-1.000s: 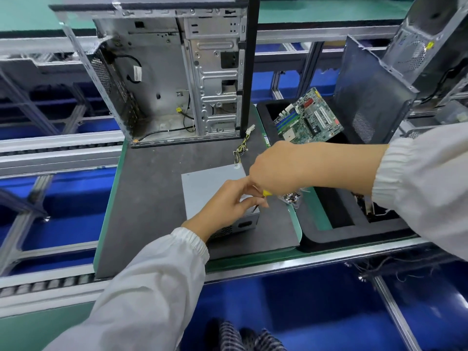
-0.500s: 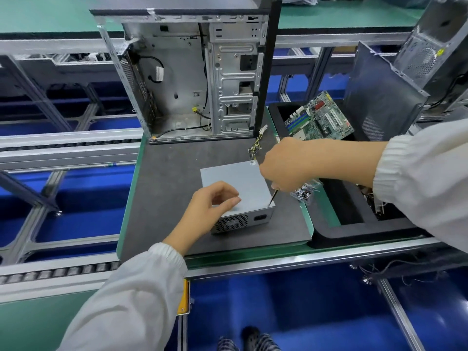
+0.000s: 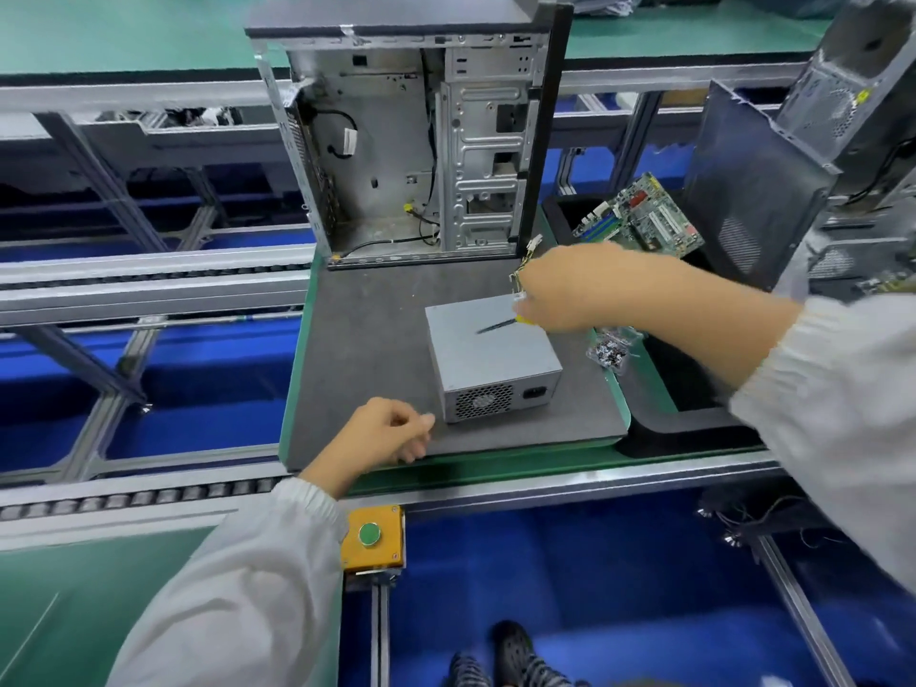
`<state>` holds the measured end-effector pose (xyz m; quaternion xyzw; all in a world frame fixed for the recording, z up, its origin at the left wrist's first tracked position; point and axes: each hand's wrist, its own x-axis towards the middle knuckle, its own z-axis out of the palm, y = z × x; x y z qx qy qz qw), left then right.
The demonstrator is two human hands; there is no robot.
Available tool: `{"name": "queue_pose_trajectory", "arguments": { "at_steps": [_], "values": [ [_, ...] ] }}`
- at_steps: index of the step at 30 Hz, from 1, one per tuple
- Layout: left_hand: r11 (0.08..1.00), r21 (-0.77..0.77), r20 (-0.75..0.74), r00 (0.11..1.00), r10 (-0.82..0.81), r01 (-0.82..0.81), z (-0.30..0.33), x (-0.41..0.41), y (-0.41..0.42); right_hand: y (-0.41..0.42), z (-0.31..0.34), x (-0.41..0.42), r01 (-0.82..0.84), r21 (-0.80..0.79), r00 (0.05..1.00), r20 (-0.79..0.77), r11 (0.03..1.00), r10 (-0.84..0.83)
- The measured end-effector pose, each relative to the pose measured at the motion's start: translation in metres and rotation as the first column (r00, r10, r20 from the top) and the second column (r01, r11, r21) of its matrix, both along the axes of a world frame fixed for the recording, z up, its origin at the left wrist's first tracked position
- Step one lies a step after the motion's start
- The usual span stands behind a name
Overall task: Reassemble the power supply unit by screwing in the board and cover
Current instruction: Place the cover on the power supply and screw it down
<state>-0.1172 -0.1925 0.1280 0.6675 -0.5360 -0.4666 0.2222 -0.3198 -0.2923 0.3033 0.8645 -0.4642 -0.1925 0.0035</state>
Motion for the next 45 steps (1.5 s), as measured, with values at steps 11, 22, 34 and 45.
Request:
{"name": "queue_pose_trajectory", "arguments": {
  "at_steps": [11,22,34,45],
  "values": [
    [0.869,0.438,0.502,0.865,-0.021,-0.232,-0.095,0.026,0.064,0.109,-0.157,0.002,0.039,0.564,0.663,0.602,0.825,-0.444],
    [0.811,0.466,0.416,0.897,0.151,-0.353,-0.109,0.036,0.06,0.132,-0.151,-0.018,-0.047,0.532,0.64,0.665,0.845,-0.383],
    [0.949,0.279,0.032,0.986,-0.161,0.146,0.017,-0.055,0.008,0.115,-0.113,-0.065,-0.025,0.453,0.539,0.757,0.891,-0.37],
    [0.981,-0.066,-0.605,0.775,-0.183,0.18,0.09,-0.227,-0.078,0.041,-0.088,-0.208,0.238,0.304,0.394,0.838,0.923,-0.378]
  ]
}}
